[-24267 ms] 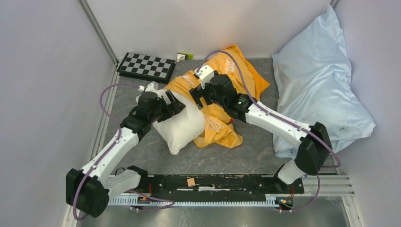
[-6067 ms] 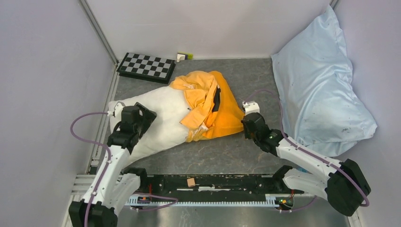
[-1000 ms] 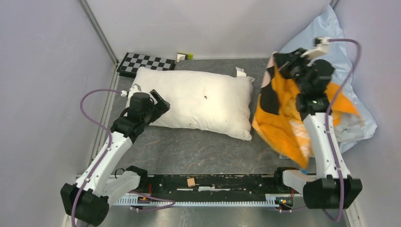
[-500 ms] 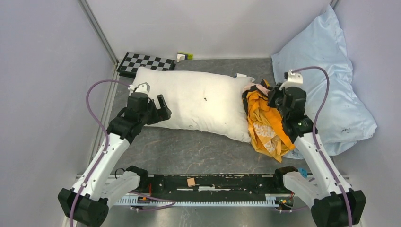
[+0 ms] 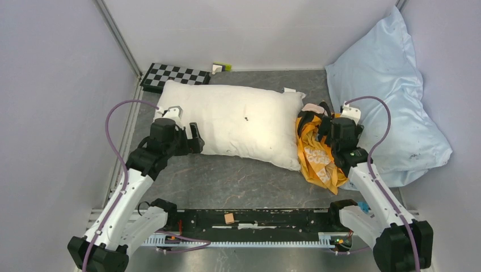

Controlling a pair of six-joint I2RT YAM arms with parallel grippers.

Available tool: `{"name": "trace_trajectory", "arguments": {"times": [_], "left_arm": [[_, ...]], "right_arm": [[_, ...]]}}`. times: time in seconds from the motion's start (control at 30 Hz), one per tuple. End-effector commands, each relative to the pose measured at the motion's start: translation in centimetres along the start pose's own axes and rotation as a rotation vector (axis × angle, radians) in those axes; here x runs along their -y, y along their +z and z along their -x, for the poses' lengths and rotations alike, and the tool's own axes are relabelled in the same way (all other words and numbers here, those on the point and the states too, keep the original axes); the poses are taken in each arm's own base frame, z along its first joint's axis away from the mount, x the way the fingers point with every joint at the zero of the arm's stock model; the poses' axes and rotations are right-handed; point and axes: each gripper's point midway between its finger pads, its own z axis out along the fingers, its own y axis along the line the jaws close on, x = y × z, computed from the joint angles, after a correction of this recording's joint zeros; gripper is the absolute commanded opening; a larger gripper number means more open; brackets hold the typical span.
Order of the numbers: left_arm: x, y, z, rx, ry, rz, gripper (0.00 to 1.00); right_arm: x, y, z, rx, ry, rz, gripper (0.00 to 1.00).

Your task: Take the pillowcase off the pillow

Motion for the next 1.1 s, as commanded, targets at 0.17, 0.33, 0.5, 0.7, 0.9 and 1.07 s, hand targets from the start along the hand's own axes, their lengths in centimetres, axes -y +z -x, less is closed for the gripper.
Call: {"name": "trace_trajectory", "arguments": {"times": [0.17, 0.33, 0.5, 0.7, 0.9, 1.07], "left_arm": [[-0.2, -0.9, 0.6, 0.054, 0.059, -0.010, 1.00], [-0.7, -1.6, 1.2, 0.099, 0.056, 0.014, 1.00], [-1.1, -1.8, 1.4, 0.120, 0.052, 0.032, 1.00], [-1.0, -1.4, 1.1, 0.094, 0.058, 0.033, 1.00], [-0.8, -1.6, 1.3, 0.103, 0.055, 0.021, 1.00], [-0.6, -1.8, 1.4, 0.111, 0.055, 0.009, 1.00]], "right_arm": [[-3.9, 2.8, -4.1, -0.069, 0.015, 0.163, 0.98], [-13.3, 1.9, -4.8, -0.107, -0.066, 0.443, 0.98], [-25.9, -2.5, -2.7, -0.070, -0.150, 0.720, 0.98], [-24.0, -0.9, 1.1, -0.028, -0.149, 0.493, 0.80], [-15.5, 1.9, 5.3, 0.024, -0.081, 0.327, 0.80], [-15.3, -1.1, 6.7, 0.065, -0.203, 0.477, 0.86]]}}
